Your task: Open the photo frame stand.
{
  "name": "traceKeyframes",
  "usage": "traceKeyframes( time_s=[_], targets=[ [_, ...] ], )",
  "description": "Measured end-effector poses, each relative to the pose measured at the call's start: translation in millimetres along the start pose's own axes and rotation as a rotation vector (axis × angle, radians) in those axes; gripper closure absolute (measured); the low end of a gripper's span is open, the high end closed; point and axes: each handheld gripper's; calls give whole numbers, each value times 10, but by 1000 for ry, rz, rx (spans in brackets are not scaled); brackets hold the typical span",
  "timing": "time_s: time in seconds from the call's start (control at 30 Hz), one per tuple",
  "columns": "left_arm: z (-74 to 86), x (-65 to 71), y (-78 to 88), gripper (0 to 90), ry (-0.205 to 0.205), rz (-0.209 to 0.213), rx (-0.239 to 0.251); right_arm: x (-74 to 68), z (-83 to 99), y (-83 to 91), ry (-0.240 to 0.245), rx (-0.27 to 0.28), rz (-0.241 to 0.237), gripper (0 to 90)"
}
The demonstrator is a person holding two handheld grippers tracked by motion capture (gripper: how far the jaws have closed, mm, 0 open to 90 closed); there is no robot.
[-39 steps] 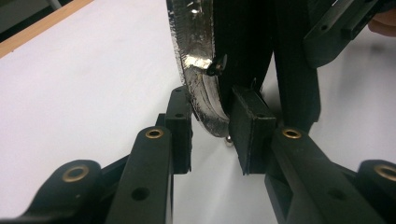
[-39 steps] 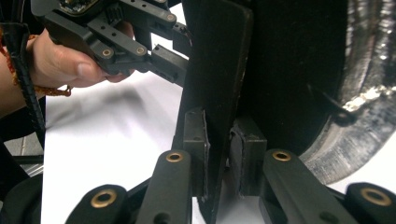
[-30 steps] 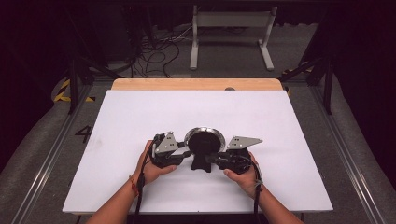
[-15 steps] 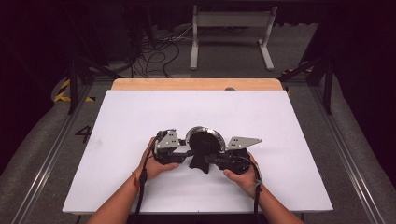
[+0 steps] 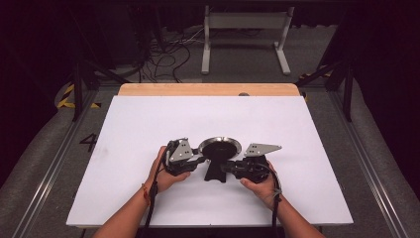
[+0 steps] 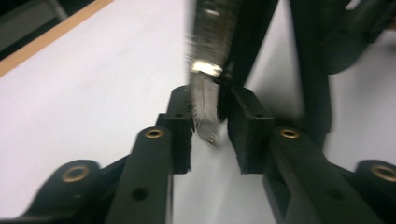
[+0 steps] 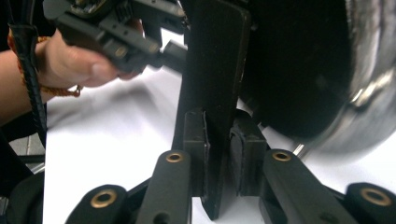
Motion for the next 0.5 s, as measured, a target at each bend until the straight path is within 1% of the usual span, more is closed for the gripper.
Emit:
traceKeyframes(
  time_s=[0.07, 0.1, 0.17, 0.23, 0.3, 0.33, 0.4, 0.5],
  targets=[
    [27, -32, -21, 738, 2, 5, -8, -2, 9, -19, -3, -5, -1, 774],
    [30, -32, -24, 738, 8, 3, -3, -6, 6, -29, -4, -8, 2, 774],
    [22, -27, -26, 735, 3, -4, -5, -2, 0, -34, -6, -7, 8, 774],
    [25, -31, -34, 734, 5, -6, -1, 5, 6, -33, -16, -3, 4, 774],
    [24, -37, -42, 731, 0, -7, -1, 2, 7, -33, -12, -4, 11, 774],
    [26, -35, -49, 730, 6, -8, 4, -2, 6, -35, -14, -4, 14, 774],
    [22, -35, -56, 729, -6, -16, 2, 0, 9, -35, -17, -1, 15, 774],
    [21, -38, -77, 727, -12, -30, 4, -1, 9, -35, -15, -4, 22, 773]
  ],
)
Point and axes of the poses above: each handheld gripper's, and its own axes: y roughly backward along the jaws, z roughly out of its underside, x roughly to its right, and after that the axes turned 5 degrees about y, right-handed
